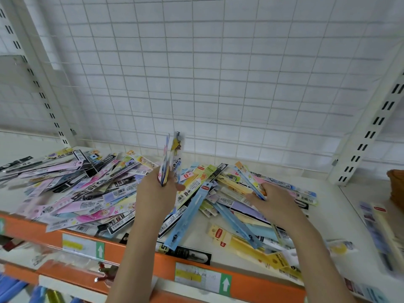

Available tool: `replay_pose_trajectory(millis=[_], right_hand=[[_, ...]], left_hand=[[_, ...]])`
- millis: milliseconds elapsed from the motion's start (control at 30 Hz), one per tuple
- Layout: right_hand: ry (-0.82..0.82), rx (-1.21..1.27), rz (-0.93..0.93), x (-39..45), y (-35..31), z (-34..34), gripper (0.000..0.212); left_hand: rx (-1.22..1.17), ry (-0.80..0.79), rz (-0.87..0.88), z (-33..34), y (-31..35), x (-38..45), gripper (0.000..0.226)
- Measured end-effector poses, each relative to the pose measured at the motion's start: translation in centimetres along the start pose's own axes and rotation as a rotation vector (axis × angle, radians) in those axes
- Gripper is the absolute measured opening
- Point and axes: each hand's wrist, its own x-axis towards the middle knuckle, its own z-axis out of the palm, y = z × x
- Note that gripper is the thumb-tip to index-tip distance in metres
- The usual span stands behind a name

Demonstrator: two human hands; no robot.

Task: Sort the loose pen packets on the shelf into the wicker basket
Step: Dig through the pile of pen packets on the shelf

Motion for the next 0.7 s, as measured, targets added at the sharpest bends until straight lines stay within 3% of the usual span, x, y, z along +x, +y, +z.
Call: replay_pose_trajectory(millis=[200, 700], right_hand=[[0.005, -0.004, 0.01, -0.1, 0.1, -0.2, 0.036], [0.061, -0.021, 0.038, -0.6, 1.1, -1.4, 0.037]], left_hand=[[-0.009, 0.007, -0.016, 0.4, -0.3, -0.1, 0.051], [0.395, -0.176, 0.206, 2.6, -1.2, 0.1, 0.015]])
